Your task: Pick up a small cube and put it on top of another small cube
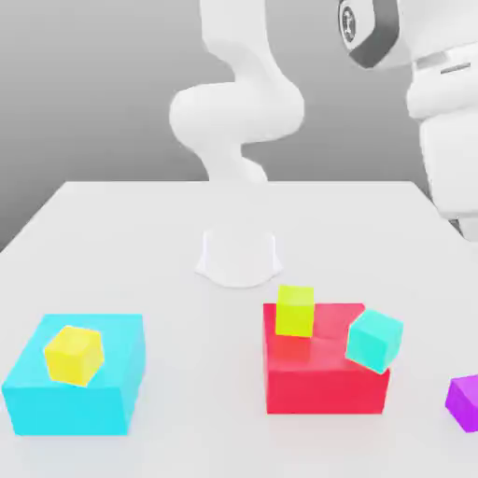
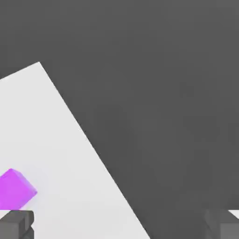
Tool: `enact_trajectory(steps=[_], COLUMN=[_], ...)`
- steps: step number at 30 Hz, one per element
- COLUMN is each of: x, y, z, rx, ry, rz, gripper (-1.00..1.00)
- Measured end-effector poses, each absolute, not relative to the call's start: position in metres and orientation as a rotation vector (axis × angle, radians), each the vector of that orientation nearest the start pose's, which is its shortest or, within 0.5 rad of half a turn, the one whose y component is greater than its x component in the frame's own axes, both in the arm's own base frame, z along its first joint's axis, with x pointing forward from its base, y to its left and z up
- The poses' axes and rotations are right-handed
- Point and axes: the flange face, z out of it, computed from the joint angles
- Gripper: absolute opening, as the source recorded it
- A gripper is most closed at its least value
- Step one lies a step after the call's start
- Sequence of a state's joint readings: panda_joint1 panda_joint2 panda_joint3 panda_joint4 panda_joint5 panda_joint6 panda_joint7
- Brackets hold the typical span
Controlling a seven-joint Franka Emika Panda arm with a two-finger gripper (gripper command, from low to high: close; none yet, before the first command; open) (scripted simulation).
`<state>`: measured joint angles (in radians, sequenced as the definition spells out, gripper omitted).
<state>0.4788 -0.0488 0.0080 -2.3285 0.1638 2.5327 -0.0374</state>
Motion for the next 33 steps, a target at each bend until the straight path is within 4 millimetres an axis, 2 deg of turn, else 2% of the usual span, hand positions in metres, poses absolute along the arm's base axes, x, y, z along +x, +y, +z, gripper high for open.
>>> enact_trajectory(steps=[3,6,10,14,15,20,21,22,26,27,33], x=[0.448,0.432,0.402,0.396,0.395,0.395,0.395,0.395,0.395,0.402,0.412], y=[0.280,0.301,0.326,0.331,0.330,0.330,0.330,0.330,0.331,0.328,0.270], z=[0.330,0.276,0.208,0.150,0.138,0.138,0.132,0.137,0.183,0.192,0.248], rx=[-2.884,-2.859,-2.787,-2.766,-2.765,-2.766,-2.765,-2.765,-2.765,-2.781,-2.871], ry=[-0.857,-1.092,-1.420,-1.490,-1.491,-1.491,-1.492,-1.494,-1.494,-1.463,-1.157], rz=[-0.235,-0.144,-0.027,-0.003,-0.001,0.002,0.002,0.002,0.002,0.012,0.068], gripper=[0.00,0.00,0.00,0.00,-1.00,-1.00,-1.00,-1.00,-1.00,-1.00,-1.00])
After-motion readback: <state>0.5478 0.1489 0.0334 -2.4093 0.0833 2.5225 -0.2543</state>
